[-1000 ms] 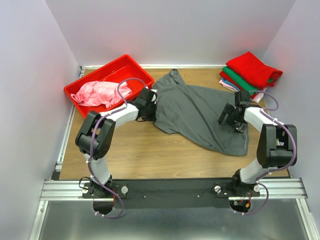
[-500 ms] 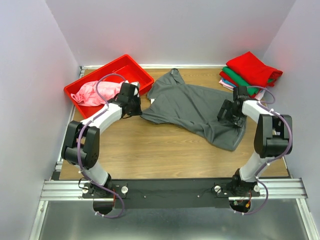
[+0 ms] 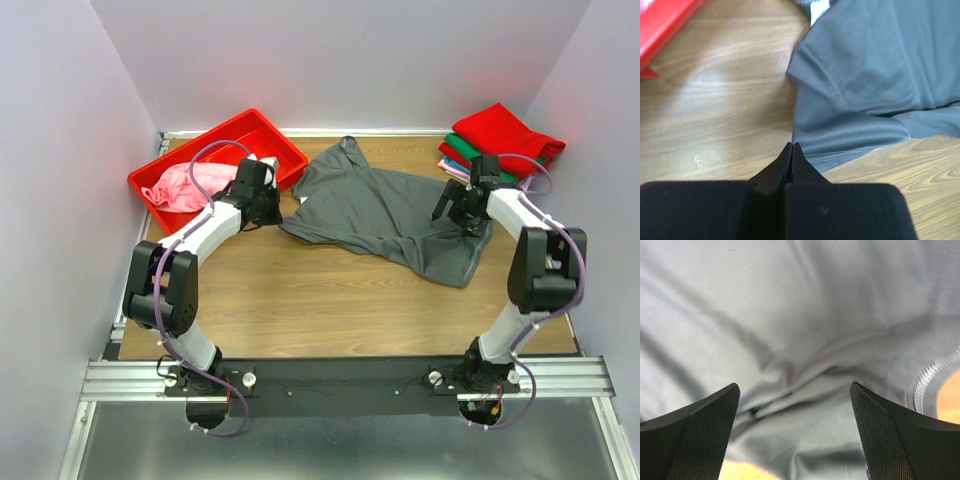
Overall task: Fold and stack the t-shirts
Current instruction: Flatten the tshirt out, then fold the tshirt
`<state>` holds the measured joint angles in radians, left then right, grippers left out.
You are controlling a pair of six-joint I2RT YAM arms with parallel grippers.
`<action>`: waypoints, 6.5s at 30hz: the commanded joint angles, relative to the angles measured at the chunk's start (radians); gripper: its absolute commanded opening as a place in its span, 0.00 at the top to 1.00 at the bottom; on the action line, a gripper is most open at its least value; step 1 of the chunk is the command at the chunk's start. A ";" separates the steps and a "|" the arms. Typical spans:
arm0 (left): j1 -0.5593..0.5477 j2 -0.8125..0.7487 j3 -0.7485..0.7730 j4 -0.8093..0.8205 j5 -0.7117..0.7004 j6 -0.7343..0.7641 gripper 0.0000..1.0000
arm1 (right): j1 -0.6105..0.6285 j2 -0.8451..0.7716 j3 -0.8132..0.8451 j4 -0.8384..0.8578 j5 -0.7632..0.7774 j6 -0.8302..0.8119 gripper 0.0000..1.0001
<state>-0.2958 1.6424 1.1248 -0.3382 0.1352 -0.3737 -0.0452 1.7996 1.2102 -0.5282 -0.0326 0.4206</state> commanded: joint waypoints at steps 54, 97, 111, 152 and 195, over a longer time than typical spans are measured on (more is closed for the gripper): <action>0.023 -0.009 -0.003 -0.028 0.084 0.114 1.00 | -0.001 -0.451 -0.489 -0.167 0.162 0.284 0.63; 0.182 -0.245 0.531 -0.242 0.334 -0.010 1.00 | -0.001 -0.694 0.376 -0.684 0.194 0.219 0.99; 0.181 -0.286 0.958 -0.208 0.331 -0.094 1.00 | -0.001 -0.499 0.926 -0.610 0.249 0.107 0.99; 0.138 -0.215 0.826 0.097 0.495 -0.073 1.00 | -0.018 -0.340 0.832 -0.250 0.189 -0.082 0.99; 0.110 -0.515 -0.330 -0.179 0.440 -0.030 1.00 | -0.018 -0.642 -0.342 -0.498 0.215 0.196 0.99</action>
<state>-0.1791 1.0790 0.7238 -0.5869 0.5938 -0.4370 -0.0563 1.1347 0.8783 -1.0229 0.1299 0.5861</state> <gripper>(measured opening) 0.006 0.015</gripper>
